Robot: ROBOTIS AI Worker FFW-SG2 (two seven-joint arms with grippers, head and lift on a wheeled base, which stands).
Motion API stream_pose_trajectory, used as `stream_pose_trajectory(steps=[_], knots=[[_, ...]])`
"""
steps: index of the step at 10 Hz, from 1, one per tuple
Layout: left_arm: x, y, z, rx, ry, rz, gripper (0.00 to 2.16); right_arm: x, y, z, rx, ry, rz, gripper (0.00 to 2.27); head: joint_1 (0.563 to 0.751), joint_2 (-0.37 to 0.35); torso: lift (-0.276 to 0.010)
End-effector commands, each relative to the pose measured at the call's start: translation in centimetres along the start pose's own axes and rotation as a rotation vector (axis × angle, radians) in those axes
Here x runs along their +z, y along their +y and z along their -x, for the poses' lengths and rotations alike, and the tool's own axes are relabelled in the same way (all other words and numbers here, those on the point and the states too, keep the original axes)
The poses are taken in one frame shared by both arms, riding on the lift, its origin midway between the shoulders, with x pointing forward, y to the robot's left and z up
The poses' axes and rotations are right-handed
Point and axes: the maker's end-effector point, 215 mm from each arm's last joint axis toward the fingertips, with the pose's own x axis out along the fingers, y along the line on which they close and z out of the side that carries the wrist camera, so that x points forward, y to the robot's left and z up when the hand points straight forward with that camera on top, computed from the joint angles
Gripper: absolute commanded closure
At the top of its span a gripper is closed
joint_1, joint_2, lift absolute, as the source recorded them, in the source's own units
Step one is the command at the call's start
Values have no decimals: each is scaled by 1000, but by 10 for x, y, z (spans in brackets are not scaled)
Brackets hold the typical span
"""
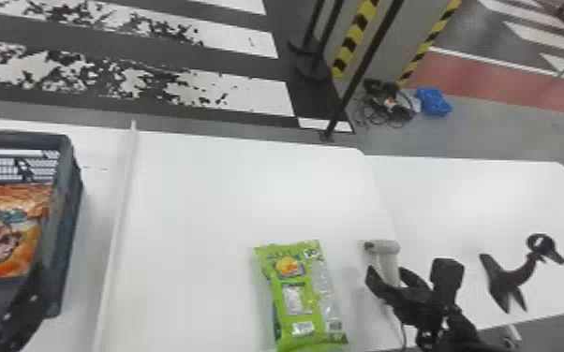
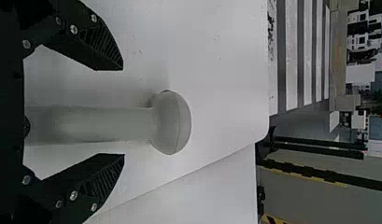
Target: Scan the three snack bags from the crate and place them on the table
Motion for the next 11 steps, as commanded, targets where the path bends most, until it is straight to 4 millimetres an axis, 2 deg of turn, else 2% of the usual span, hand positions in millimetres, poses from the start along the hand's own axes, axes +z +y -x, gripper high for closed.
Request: stream_pose_trajectory(steps=[1, 2, 3, 6, 7, 9, 10, 11], knots=[[1, 1, 3, 2, 0, -2, 70, -8, 3, -7, 11, 18, -11, 1642, 695, -350, -37], [0, 1, 3, 2, 1, -2, 70, -14, 3, -7, 15, 32, -13, 2091, 695, -350, -37], [-3, 1, 3, 2, 5, 1, 70, -17, 4, -5, 14, 33, -14, 2145, 695, -350, -37], [-5, 1, 3, 1, 9, 1, 70, 1, 12, 12, 6, -102, -5, 2216, 695, -350, -37], [-5, 1, 3, 0, 8, 2, 70, 15, 16, 26, 2, -152, -14, 2219, 695, -350, -37], [-9, -2, 2, -5, 13, 1, 70, 35, 24, 72, 4, -213, -61, 2216, 695, -350, -37], [-11, -3, 0, -5, 16, 2, 70, 36, 32, 96, 5, -230, -71, 2216, 695, -350, -37], [-17, -3, 0, -3, 25, 8, 70, 25, 36, 115, 2, -223, -79, 2216, 695, -350, -37]])
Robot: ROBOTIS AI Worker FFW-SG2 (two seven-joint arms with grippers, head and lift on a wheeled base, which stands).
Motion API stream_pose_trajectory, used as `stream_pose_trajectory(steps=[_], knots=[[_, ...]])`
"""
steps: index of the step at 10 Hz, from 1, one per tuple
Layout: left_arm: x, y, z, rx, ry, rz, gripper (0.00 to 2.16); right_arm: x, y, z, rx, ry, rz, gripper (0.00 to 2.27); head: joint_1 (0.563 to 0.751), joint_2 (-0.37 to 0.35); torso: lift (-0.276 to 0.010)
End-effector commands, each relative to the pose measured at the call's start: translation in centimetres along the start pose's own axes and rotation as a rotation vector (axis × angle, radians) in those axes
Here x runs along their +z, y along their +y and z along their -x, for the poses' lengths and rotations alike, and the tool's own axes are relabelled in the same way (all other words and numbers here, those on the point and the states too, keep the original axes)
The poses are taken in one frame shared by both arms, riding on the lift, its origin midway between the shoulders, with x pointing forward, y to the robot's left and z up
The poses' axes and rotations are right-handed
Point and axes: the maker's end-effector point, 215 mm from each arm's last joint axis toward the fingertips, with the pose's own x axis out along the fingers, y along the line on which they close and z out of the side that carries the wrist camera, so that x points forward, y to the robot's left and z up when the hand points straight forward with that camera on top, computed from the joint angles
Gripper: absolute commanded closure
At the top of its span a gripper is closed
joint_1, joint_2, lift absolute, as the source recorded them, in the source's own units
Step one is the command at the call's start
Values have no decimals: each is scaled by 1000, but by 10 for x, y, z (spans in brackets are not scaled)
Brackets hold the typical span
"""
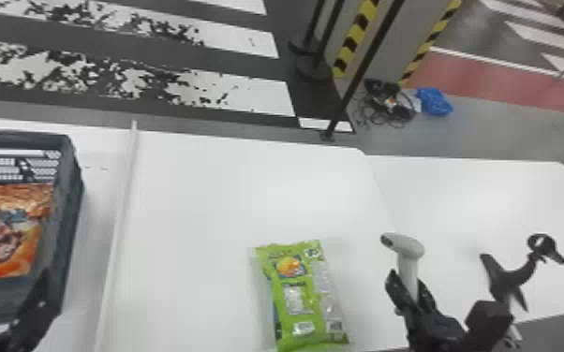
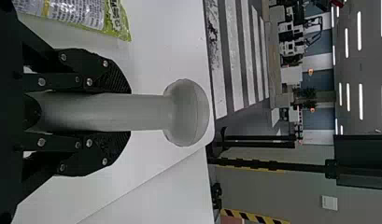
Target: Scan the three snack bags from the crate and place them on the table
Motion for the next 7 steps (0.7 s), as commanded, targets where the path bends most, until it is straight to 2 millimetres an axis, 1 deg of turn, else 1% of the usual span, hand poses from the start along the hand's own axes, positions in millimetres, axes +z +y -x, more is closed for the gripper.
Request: stream_pose_trajectory(steps=[1, 3, 5, 7], knots=[[-7, -1, -5, 0, 6, 8, 70, -7, 1, 28, -6, -7, -12, 2216, 695, -350, -37], [-16, -5, -14, -6, 14, 12, 70, -26, -1, 50, 6, 28, -34, 2216, 695, -350, -37], [-20, -12, -22, -8, 14, 5, 70, -43, 8, 70, 57, 77, -74, 2216, 695, -350, -37], [-24, -11, -26, -4, 17, 8, 70, -57, 16, 85, 89, 105, -100, 2216, 695, -350, -37]])
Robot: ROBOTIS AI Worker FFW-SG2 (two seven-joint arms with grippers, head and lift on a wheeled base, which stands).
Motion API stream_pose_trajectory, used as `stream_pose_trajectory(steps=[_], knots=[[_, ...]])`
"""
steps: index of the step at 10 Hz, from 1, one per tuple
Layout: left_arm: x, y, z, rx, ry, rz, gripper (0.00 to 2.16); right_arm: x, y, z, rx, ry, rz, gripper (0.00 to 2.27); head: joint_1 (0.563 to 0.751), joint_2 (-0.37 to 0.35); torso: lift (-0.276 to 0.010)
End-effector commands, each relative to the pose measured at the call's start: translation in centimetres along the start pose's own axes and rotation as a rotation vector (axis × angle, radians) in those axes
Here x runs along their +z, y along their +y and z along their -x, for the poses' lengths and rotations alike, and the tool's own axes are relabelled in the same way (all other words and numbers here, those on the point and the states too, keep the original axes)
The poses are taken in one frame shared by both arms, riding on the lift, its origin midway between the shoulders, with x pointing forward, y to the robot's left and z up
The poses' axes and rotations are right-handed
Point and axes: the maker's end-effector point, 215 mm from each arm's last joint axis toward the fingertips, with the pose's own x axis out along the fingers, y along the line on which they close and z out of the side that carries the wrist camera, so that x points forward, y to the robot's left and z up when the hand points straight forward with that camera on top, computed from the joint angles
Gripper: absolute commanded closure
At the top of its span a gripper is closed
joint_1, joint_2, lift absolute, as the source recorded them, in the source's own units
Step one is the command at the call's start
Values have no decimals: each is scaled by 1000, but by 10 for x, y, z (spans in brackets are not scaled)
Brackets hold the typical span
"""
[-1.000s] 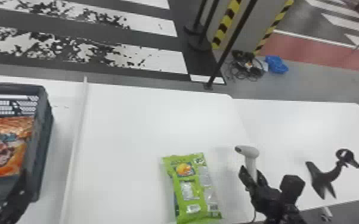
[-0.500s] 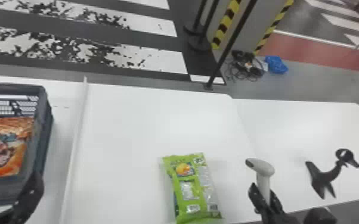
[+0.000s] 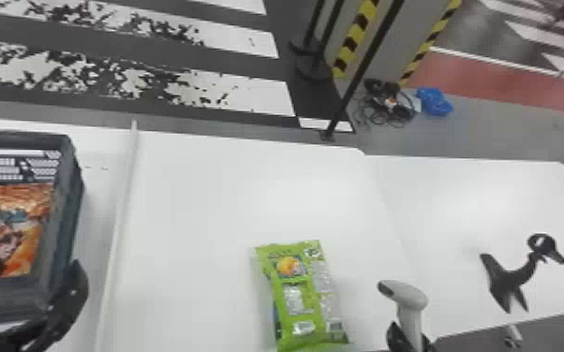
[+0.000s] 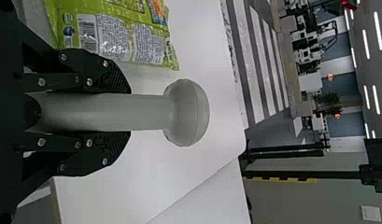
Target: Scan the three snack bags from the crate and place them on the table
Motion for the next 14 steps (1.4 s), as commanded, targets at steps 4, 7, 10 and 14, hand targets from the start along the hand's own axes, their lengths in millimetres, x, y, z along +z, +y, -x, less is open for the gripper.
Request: stream_pose_trajectory(steps=[4, 7, 10, 14], knots=[[-9, -3, -6, -6, 24, 3, 70, -45, 33, 24, 103, 101, -105, 2216, 695, -350, -37], [-13, -3, -8, -5, 38, -4, 70, -59, 58, 29, 156, 121, -124, 2219, 695, -350, -37], [-14, -3, -7, -5, 39, -4, 70, -64, 66, 28, 176, 125, -122, 2219, 695, -350, -37], [-13, -3, -8, -4, 38, -6, 70, -78, 74, 21, 195, 149, -126, 2219, 695, -350, -37]])
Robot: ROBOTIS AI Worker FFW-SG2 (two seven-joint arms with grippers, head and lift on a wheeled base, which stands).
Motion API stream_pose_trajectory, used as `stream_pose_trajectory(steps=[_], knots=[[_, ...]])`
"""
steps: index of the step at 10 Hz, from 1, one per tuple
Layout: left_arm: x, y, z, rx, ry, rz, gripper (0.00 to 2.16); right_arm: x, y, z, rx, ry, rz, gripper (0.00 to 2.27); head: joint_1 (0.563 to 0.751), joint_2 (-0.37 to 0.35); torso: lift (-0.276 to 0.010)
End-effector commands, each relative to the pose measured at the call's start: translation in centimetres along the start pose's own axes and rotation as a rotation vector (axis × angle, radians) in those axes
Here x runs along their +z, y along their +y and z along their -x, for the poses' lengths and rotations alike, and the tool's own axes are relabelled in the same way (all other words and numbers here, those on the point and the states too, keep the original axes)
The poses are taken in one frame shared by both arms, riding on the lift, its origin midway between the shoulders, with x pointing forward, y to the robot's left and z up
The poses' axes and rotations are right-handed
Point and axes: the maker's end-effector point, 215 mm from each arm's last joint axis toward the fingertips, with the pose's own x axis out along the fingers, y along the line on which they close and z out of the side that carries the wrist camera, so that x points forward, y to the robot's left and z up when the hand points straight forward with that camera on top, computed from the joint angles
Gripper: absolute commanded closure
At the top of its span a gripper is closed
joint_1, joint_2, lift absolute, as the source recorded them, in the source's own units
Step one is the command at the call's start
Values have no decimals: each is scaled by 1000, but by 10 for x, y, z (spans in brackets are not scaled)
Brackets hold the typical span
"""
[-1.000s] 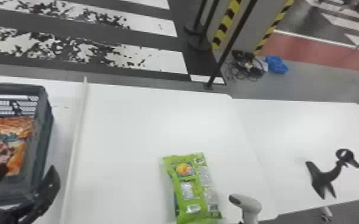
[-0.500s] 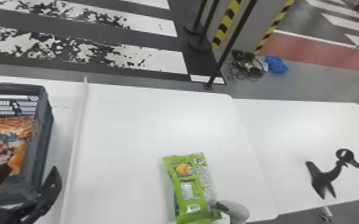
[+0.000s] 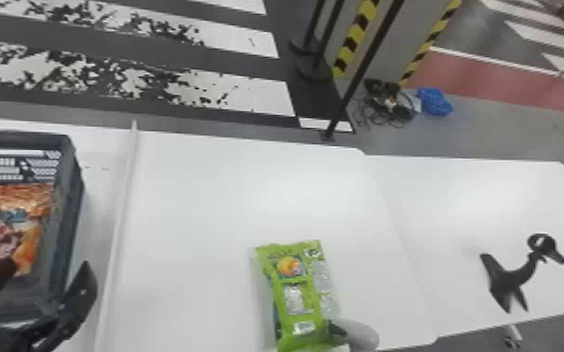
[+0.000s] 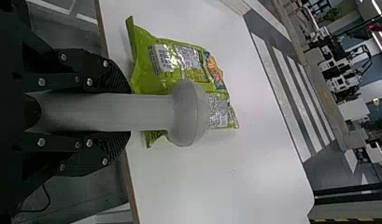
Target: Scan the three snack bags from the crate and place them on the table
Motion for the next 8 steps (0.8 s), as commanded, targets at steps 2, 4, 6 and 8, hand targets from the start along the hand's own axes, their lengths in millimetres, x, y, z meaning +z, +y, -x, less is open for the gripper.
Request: stream_pose_trajectory(steps=[2, 4, 6, 8], knots=[[0, 0, 0, 0, 0, -1, 70, -9, 1, -8, 7, 19, 0, 2216, 695, -350, -37], [2, 0, 0, 0, -4, -3, 70, -11, 1, -8, 6, 21, -2, 2216, 695, -350, -37], [2, 1, 0, 1, -4, -4, 70, 3, -10, -3, -13, -10, -10, 2219, 695, -350, -37], [3, 0, 0, -1, -5, -5, 70, 46, -24, -14, -28, -73, 18, 2219, 695, -350, -37]])
